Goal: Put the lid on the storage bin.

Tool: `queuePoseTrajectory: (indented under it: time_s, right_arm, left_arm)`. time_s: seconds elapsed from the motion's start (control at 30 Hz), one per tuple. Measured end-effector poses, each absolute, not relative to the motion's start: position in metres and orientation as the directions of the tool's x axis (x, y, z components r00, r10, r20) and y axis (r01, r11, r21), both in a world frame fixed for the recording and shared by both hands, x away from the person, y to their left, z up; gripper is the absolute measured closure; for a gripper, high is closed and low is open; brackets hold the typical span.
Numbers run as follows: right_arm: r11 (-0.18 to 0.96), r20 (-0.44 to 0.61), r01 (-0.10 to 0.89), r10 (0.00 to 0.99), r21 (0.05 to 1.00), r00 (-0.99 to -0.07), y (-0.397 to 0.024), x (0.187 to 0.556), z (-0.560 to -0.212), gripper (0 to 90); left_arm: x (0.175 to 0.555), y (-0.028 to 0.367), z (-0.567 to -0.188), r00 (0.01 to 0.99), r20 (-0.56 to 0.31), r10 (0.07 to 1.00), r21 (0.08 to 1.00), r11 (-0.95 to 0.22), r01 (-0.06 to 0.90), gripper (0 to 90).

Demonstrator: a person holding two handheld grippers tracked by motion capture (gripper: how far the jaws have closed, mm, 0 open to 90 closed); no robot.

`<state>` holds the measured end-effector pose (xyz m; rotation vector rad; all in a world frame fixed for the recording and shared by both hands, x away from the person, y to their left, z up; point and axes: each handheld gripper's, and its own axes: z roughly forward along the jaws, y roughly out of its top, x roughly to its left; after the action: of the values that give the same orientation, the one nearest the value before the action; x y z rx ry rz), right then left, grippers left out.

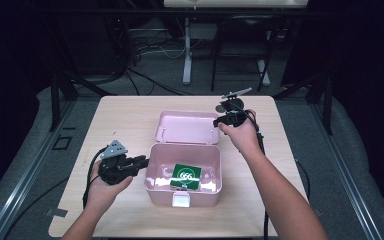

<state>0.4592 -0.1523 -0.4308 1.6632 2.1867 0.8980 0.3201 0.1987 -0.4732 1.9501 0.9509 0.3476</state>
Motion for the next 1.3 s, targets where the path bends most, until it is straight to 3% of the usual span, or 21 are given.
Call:
queuePoseTrajectory:
  time_s: [1.3]
  right_arm:
    - [-0.008,0.237,0.871,0.963,0.492,-0.126,-0.161,0.505,-0.45,75.4]
  left_arm:
    - [0.317,0.193,-0.476,0.677,-0.113,0.728,0.823,-0.313,0.474,79.7]
